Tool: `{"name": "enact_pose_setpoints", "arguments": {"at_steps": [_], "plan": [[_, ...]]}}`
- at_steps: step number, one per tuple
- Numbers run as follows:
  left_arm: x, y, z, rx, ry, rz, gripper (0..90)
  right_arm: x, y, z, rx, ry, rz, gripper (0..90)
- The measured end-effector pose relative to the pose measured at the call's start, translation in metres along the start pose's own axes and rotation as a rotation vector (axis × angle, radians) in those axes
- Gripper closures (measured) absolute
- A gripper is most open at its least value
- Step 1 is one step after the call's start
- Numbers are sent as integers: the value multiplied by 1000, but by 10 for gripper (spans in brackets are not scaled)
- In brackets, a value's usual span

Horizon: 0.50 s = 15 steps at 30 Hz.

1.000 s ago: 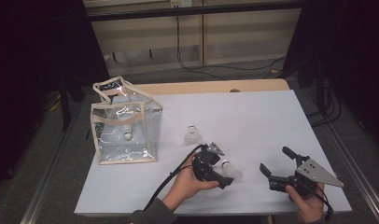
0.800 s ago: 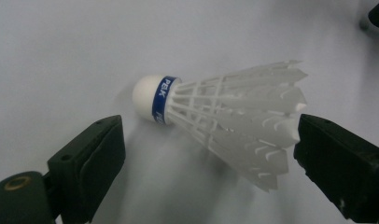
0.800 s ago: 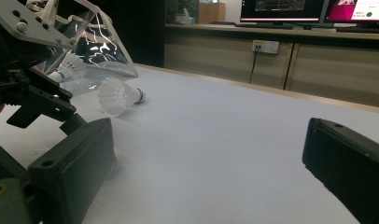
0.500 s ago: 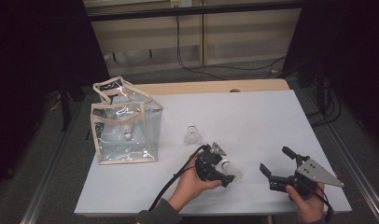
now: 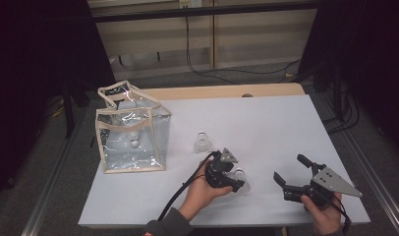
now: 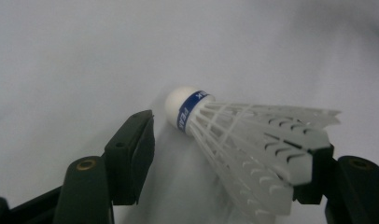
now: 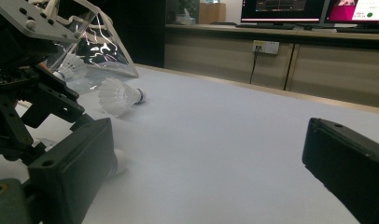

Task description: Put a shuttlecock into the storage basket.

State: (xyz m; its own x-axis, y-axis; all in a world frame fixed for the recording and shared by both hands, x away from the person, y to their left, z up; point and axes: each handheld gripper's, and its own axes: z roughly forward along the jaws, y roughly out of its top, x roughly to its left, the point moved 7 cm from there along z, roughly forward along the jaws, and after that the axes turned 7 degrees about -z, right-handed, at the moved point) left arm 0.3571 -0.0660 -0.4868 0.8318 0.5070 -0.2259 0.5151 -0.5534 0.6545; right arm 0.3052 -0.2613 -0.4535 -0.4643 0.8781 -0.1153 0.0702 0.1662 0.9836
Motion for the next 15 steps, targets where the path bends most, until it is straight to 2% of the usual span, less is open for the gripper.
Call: {"name": "enact_pose_setpoints", "arguments": {"at_steps": [4, 8, 11, 15], "plan": [[1, 1, -1, -7, -2, 11, 417, 0, 0, 0, 0, 1, -1, 23], [4, 3, -2, -28, 21, 29, 453, 0, 0, 0, 0, 1, 0, 23], [5, 4, -3, -31, 21, 52, 467, 0, 0, 0, 0, 1, -1, 22], [6, 4, -3, -28, 29, 40, 474, 0, 0, 0, 1, 2, 1, 23]]}}
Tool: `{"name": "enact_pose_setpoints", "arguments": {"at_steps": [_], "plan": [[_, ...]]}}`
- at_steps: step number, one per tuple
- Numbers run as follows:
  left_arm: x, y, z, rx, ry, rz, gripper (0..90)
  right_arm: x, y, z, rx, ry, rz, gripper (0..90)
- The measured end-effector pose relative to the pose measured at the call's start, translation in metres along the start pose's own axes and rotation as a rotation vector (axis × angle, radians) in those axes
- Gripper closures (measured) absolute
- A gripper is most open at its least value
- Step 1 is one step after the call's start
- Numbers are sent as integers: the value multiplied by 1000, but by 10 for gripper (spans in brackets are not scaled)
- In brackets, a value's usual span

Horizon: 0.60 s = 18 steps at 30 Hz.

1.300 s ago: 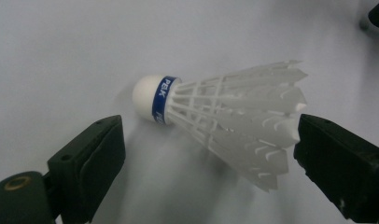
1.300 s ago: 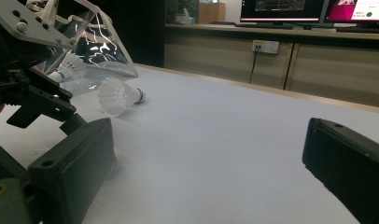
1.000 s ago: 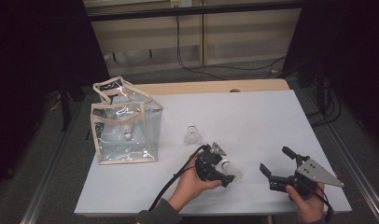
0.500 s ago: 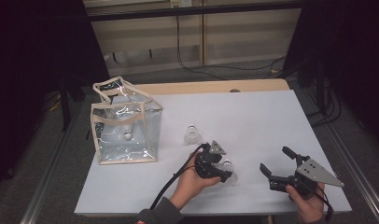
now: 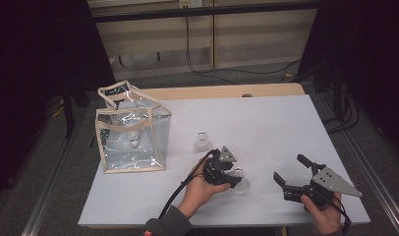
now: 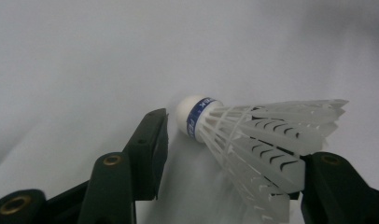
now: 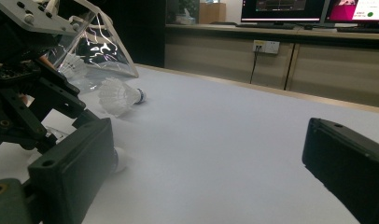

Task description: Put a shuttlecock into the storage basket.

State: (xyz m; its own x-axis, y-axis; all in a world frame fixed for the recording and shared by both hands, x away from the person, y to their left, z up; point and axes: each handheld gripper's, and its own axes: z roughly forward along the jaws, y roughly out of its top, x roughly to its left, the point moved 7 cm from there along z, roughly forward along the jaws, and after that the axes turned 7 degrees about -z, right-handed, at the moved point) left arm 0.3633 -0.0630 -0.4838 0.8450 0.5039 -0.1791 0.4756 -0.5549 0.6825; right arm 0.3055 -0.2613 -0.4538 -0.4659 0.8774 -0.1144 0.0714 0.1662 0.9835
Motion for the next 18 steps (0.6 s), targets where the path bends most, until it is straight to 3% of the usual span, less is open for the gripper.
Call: {"name": "enact_pose_setpoints", "arguments": {"at_steps": [9, 15, 18], "plan": [[4, 2, -1, 2, 15, 11, 526, 0, 0, 0, -1, -1, 0, 23], [5, 2, 0, 20, -6, 0, 672, 0, 0, 0, -2, -1, 0, 23], [7, 3, 0, 24, -28, -28, 771, 0, 1, 0, -2, -2, 1, 23]]}}
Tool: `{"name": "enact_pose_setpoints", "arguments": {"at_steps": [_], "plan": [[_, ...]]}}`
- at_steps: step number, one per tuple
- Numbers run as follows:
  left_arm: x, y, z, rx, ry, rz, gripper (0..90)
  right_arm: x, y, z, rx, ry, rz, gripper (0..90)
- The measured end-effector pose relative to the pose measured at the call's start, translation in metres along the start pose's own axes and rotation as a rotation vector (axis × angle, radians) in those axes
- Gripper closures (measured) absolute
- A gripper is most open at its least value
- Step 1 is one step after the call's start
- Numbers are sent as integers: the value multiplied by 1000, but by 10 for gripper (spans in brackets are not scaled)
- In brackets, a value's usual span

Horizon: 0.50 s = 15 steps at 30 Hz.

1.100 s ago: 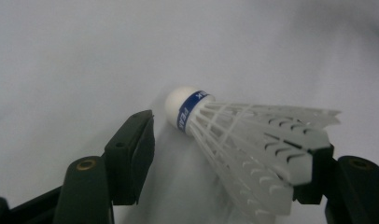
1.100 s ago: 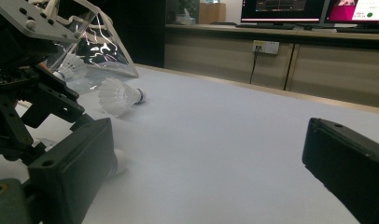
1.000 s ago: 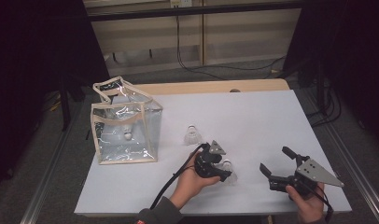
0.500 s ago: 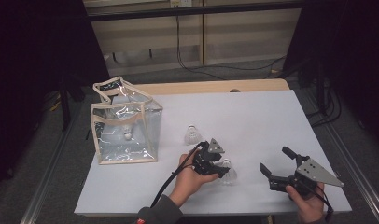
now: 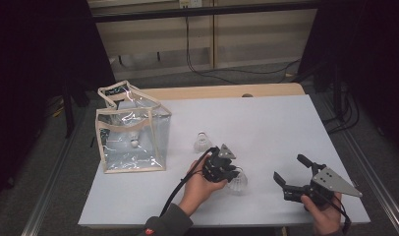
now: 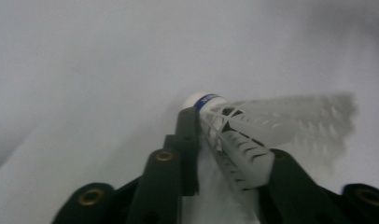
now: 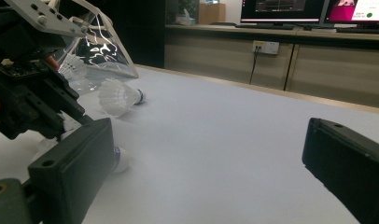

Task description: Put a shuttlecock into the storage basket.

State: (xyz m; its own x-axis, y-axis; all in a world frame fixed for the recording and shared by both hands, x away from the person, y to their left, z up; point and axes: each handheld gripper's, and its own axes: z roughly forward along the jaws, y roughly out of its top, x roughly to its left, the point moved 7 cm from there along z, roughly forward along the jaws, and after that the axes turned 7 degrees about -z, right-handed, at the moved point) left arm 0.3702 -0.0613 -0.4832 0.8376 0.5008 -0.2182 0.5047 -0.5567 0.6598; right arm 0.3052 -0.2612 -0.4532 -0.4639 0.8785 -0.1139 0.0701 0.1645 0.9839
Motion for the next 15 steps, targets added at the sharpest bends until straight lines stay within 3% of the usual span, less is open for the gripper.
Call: {"name": "enact_pose_setpoints", "arguments": {"at_steps": [2, 5, 15], "plan": [[2, 1, -1, -3, -16, -28, 828, 0, 0, 0, 0, 0, 0, 23], [4, 1, -3, 4, -23, -35, 833, 0, 0, 0, -1, 1, 1, 23], [10, 0, -17, 34, -68, -119, 834, 0, 0, 0, -1, 0, 0, 23]]}}
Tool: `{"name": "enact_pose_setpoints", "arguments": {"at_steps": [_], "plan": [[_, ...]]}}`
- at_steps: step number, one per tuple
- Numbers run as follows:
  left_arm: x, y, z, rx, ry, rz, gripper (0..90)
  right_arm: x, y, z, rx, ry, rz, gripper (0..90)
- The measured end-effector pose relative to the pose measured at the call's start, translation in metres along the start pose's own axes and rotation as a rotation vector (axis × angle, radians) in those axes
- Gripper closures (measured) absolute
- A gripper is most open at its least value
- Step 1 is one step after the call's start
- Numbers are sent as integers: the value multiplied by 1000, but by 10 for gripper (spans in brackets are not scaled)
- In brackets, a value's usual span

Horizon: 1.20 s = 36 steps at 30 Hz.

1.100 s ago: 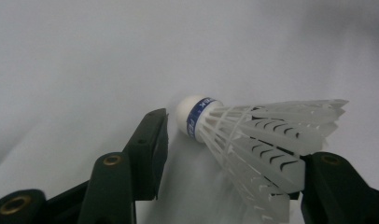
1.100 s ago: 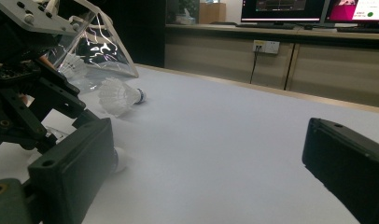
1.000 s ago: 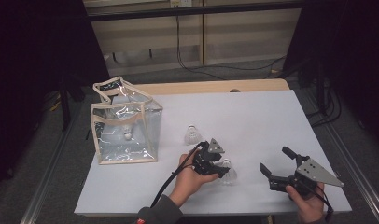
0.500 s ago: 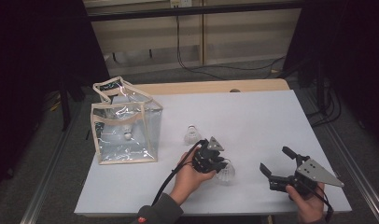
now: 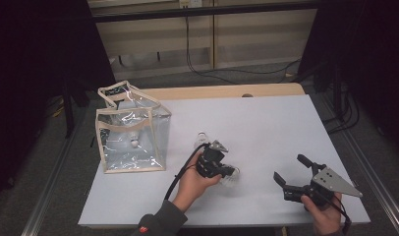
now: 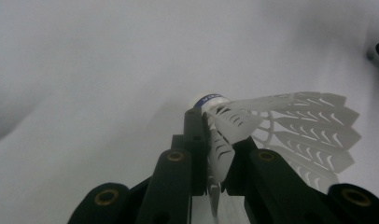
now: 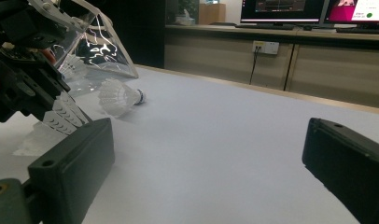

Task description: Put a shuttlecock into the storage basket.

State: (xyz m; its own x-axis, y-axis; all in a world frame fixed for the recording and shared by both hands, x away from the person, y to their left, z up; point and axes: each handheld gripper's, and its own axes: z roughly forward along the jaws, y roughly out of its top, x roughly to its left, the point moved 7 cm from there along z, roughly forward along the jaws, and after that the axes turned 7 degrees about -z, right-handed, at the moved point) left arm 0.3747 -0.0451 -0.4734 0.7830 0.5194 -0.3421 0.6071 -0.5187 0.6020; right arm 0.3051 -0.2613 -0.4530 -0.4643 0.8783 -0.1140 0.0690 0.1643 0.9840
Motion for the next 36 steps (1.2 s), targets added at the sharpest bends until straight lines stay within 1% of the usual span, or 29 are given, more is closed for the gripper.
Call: {"name": "enact_pose_setpoints", "arguments": {"at_steps": [1, 3, 5, 6, 9, 10, 12, 13, 14, 15, 17, 19, 22, 25, 27, 28, 30, 32, 34, 35, 36], "plan": [[0, 0, -2, 6, -1, -3, 834, 0, 0, 0, 0, -1, 0, 23], [1, 0, -5, 18, -2, -21, 834, 0, 0, 0, 0, 0, 0, 23], [1, 1, -7, 21, -7, -31, 834, 0, 0, 0, 0, -1, 1, 23], [2, 1, -9, 27, -8, -27, 834, 0, 0, 0, 0, -1, 0, 23], [2, 3, -15, 26, -12, -45, 834, 0, 0, 0, -1, -1, 0, 23], [3, 3, -17, 27, -19, -49, 834, 0, 0, 0, 0, -1, 0, 23], [4, 4, -20, 35, -17, -50, 834, 0, 0, 0, 0, 0, 0, 23], [5, 4, -22, 42, -15, -43, 834, 0, 0, 0, 0, 0, -1, 23], [5, 5, -23, 39, -17, -51, 834, 0, 0, 0, 0, 0, -1, 22], [6, 6, -25, 40, -16, -49, 834, 0, 0, 0, 1, -1, -1, 23], [7, 7, -30, 52, -14, -38, 834, 0, 0, 0, 1, -1, -1, 22], [8, 9, -34, 44, -17, -53, 834, 0, 0, 0, 1, -1, -2, 23], [9, 10, -39, 52, -17, -51, 834, 0, 0, 0, 0, -1, 0, 23], [10, 11, -43, 48, -36, -52, 836, 0, 1, 0, -2, 0, 0, 22], [11, 12, -47, 51, -25, -55, 836, 0, 1, 0, -1, 0, 2, 23], [12, 13, -48, 54, -31, -53, 836, 0, 0, 0, 0, 1, 1, 22], [12, 14, -51, 53, -29, -57, 836, 0, 0, 0, 0, 1, 1, 22], [13, 15, -54, 60, -24, -52, 836, 0, 0, 0, 0, -1, 1, 23], [14, 17, -57, 55, -30, -59, 837, 0, 1, 0, 0, -2, 0, 23], [15, 17, -59, 60, -21, -58, 837, 0, 1, 0, 0, -2, -1, 23], [15, 18, -61, 57, -23, -63, 837, 0, 0, 0, 1, -1, 0, 22]]}}
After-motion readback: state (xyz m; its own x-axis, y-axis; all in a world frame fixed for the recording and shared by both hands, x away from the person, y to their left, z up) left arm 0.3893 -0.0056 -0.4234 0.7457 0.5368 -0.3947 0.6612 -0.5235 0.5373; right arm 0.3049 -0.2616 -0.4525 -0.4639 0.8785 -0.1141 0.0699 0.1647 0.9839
